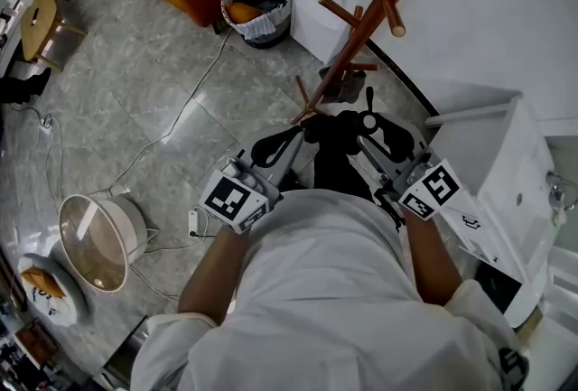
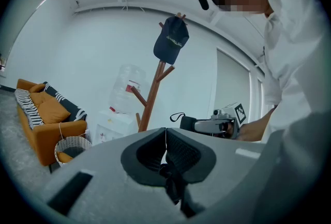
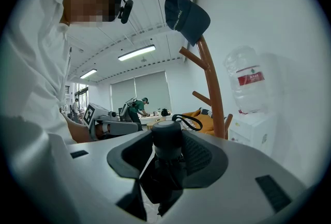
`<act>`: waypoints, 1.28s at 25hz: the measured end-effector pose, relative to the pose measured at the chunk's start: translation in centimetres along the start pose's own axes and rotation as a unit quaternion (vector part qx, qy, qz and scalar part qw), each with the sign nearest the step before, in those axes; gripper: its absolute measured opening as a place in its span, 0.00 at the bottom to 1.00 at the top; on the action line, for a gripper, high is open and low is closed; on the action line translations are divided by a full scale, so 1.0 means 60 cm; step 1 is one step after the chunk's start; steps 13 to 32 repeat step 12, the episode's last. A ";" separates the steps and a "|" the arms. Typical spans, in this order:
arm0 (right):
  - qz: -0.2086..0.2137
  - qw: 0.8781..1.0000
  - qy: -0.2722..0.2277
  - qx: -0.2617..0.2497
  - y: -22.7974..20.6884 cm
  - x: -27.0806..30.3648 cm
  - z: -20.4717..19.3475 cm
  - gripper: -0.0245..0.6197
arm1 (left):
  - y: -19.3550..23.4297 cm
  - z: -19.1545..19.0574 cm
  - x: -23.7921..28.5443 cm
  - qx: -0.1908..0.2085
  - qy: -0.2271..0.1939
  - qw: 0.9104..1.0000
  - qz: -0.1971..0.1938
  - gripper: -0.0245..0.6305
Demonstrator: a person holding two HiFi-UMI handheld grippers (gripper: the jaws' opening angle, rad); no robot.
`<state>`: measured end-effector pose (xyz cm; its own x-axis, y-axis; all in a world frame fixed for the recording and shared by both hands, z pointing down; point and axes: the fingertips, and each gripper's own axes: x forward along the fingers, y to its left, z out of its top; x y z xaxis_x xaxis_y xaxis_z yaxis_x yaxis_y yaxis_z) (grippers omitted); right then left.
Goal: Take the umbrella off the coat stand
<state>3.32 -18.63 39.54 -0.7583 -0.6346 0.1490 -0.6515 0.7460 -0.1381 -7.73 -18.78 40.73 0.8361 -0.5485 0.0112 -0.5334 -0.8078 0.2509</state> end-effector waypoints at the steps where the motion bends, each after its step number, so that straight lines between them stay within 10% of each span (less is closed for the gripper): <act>1: 0.000 1.000 0.000 0.000 0.000 0.000 0.000 0.32 | -0.002 0.001 0.002 0.003 0.000 1.000 -0.005 0.06; 32: 0.011 1.000 0.005 0.004 0.008 0.002 -0.005 0.32 | -0.010 -0.002 0.009 -0.006 0.005 1.000 -0.016 0.06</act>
